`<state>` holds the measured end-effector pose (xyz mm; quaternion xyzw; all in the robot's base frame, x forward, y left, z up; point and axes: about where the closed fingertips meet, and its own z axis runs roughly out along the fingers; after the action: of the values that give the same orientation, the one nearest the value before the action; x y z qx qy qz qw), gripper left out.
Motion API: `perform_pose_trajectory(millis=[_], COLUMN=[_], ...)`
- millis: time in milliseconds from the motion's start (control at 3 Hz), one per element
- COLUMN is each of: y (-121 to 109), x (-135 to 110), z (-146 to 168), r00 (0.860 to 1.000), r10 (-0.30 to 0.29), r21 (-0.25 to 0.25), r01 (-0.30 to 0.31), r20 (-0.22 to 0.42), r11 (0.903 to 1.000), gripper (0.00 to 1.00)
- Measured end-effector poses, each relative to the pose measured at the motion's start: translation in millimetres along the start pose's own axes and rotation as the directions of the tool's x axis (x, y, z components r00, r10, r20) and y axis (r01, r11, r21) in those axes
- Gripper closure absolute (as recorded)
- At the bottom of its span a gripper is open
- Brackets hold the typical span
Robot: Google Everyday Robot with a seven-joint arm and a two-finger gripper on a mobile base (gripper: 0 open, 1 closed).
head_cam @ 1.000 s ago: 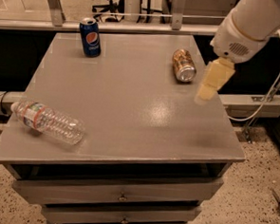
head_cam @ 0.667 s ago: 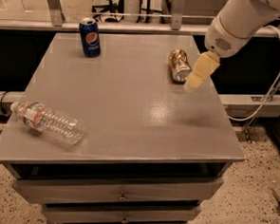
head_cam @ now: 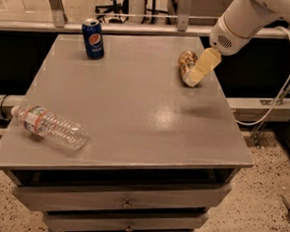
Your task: Place orange can upright
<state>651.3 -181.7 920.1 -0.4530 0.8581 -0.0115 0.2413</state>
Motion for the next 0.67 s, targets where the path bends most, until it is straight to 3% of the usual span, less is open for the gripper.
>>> perform_pose_trajectory(millis=[333, 667], y=[-15, -41], x=[-22, -51], z=[4, 14], r00=[0.998, 0.987], r10=[0.05, 0.142], r21=[0.012, 0.035], r01=[-0.051, -0.145], r20=[0.043, 0.081], r11=[0.9986, 0.9888], gripper=[0.0, 0.0])
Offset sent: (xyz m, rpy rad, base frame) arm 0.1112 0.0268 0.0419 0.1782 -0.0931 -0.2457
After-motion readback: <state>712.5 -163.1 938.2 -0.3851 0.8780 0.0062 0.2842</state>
